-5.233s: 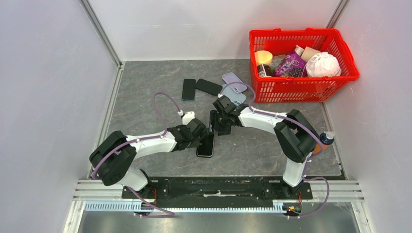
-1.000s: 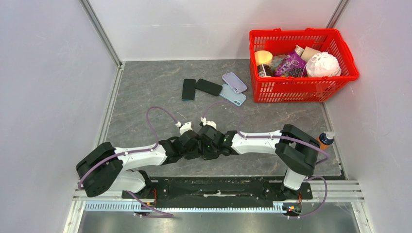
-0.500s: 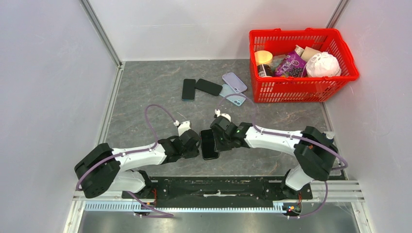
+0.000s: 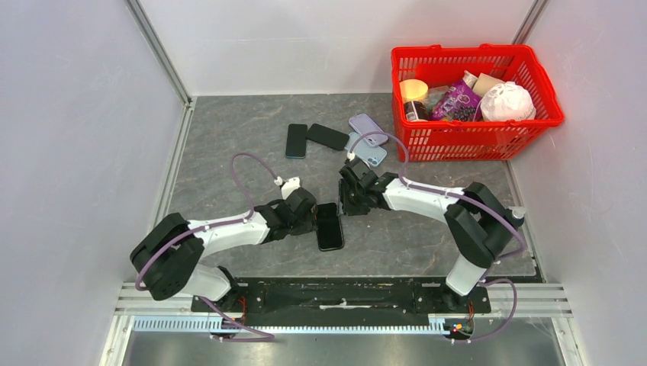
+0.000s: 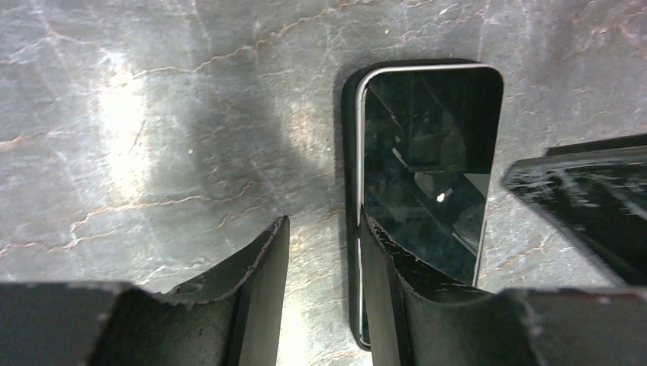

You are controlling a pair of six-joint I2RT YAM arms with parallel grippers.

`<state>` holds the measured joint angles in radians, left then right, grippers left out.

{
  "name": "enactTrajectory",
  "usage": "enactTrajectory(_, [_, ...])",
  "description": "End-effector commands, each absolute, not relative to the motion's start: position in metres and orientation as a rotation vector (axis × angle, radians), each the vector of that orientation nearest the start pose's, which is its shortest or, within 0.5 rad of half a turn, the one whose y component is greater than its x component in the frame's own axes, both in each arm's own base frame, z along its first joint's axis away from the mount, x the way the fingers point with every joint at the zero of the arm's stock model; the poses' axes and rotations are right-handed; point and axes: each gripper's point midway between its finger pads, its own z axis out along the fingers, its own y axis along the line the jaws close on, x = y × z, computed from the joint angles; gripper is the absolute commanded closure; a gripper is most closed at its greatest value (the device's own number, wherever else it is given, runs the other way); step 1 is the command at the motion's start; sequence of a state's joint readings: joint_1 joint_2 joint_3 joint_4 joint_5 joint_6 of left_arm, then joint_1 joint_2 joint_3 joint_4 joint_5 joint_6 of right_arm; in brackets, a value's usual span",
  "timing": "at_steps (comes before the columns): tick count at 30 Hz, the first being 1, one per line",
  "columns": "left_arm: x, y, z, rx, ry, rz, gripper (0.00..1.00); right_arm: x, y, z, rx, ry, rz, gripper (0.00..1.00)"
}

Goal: Put the phone into the phone case

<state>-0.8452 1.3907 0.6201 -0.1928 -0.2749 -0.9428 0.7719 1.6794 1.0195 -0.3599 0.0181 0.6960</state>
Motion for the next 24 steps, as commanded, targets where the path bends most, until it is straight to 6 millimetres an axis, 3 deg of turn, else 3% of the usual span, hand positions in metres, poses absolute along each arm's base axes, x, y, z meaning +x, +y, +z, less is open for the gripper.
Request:
enactTrajectory(1, [0.243, -0.234, 0.031, -0.222, 2.479, -0.443, 0.54, 0.276, 0.309, 0.052, -0.139, 2.631, 0.576, 0.55])
enactTrajectory(4, [0.248, -0.232, 0.027, -0.235, 2.487, -0.465, 0.54, 0.28, 0.311, 0.048, -0.131, 2.631, 0.566, 0.57])
enactTrajectory(14, [0.259, -0.23, 0.018, -0.207, 2.533, -0.391, 0.57, 0.279, 0.31, 0.026, -0.116, 2.693, 0.51, 0.83])
enactTrajectory(19, [0.26, -0.225, 0.006, -0.19, 2.575, -0.31, 0.61, 0.264, 0.303, 0.005, -0.121, 2.762, 0.452, 0.92])
enactTrajectory(24, [0.256, -0.217, -0.007, -0.178, 2.598, -0.228, 0.64, 0.244, 0.293, -0.023, -0.129, 2.816, 0.323, 0.95])
